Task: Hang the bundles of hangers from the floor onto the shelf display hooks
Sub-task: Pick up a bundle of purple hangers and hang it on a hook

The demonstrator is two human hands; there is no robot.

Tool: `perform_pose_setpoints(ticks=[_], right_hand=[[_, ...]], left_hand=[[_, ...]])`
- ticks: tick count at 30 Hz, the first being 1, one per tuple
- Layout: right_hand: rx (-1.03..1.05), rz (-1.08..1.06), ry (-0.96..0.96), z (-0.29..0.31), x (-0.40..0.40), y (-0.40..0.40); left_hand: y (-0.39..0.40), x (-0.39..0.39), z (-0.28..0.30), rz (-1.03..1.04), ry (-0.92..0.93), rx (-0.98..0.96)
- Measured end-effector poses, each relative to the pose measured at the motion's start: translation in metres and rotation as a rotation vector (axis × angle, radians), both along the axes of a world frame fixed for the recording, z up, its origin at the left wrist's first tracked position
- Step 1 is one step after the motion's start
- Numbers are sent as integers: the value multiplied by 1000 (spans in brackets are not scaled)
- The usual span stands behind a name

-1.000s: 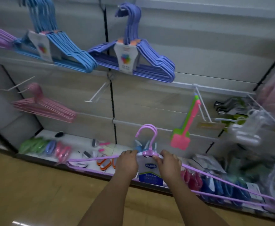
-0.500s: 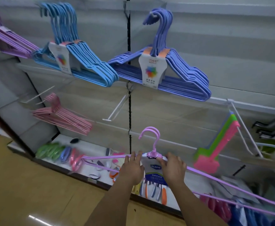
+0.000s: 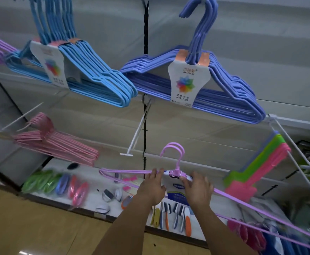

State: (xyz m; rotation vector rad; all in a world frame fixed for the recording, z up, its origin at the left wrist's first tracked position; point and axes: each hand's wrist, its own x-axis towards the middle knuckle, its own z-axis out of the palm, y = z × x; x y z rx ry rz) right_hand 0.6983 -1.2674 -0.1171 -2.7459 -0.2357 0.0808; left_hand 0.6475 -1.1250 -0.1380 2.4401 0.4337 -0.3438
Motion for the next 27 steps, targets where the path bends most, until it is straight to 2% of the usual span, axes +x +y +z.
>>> perform_pose_setpoints(ticks=[10, 17, 27], right_hand=[[50, -128, 17, -3, 10, 77], [131, -129, 15, -8, 31, 104], [216, -75, 6, -14, 63, 130]], left_hand=[[83, 25, -5, -87, -61, 17], [113, 42, -13, -37, -76, -118], [146, 65, -14, -99, -192, 58]])
